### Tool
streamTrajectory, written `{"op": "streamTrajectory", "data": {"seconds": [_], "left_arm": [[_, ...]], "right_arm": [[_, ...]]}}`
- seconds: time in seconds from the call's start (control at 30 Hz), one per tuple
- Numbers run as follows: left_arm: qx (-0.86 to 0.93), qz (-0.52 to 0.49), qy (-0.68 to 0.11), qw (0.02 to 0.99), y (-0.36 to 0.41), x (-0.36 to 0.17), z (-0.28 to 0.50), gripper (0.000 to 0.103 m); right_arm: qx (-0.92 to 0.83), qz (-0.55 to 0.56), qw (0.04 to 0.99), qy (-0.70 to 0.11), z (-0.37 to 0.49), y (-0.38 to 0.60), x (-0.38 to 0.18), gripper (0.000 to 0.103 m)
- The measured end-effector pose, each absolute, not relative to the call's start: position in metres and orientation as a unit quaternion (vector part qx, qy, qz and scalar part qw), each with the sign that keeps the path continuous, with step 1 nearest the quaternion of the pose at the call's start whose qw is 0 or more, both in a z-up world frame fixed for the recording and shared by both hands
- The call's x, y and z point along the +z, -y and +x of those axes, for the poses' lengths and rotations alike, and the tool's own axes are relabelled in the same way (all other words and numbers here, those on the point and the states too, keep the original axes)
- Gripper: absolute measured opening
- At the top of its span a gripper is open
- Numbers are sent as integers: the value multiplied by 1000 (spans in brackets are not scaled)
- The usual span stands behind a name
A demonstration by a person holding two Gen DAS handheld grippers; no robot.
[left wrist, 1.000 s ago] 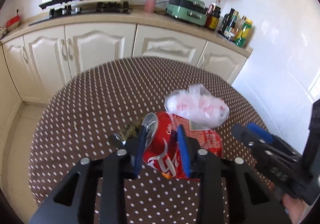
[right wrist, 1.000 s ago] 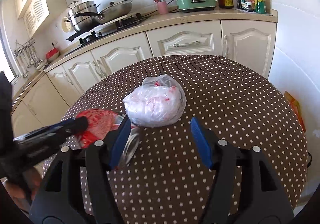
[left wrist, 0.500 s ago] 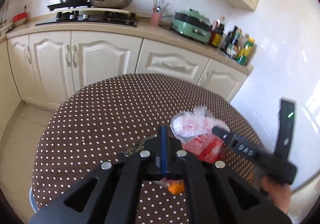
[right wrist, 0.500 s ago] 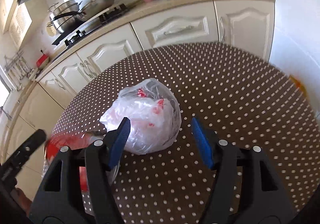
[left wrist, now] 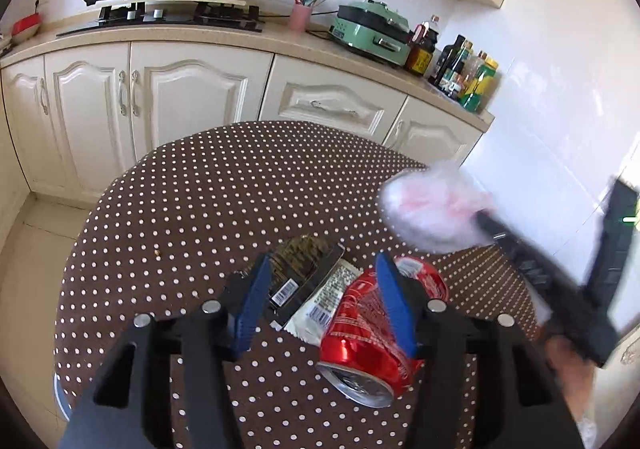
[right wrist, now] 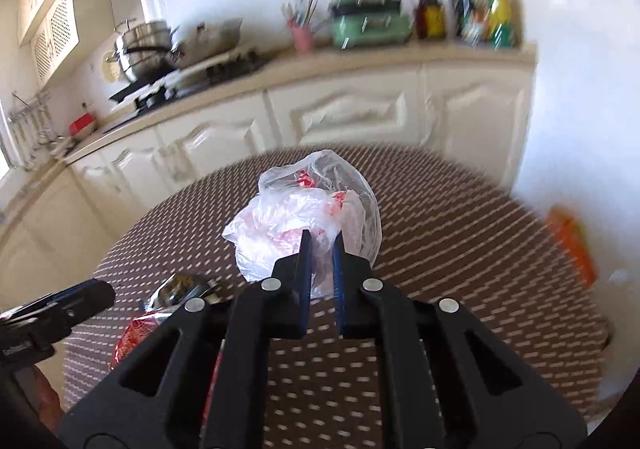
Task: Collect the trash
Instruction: 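Grasp the crushed red can with the left tool while the right grasps the clear plastic bag, then carry the red can and plastic bag over the light-blue bucket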
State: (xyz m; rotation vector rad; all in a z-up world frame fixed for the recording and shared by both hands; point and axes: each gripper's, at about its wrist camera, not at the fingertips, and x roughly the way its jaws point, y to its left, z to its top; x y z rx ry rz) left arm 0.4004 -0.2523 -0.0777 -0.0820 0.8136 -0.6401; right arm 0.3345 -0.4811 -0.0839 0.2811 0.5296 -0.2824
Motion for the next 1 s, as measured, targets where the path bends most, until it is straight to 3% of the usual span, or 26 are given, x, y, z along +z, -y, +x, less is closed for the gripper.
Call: {"op": "streamTrajectory", "data": {"seconds": [0.33,0.37,0.4,0.6,1.0], "left_arm": [[-333,-53,-454,824,280,-112,394,57],[-332,-49,-453,826,282,-113,392,46],[-333,-44,-454,825,285,-113,389,43],[-336,-16,-428,839,294,-100,370,32],[-319,-32,-373,871,253,-66,343,24]], "right_arm": [[-179,121,943,-255,260,480,-83,9],[-180,119,941,-259,255,479,-86,9],[-178,120,941,-263,251,477,-89,9],[-160,132,934,-291,243,466,-109,9],[-138,121,947,-263,235,430,-92,9]]}}
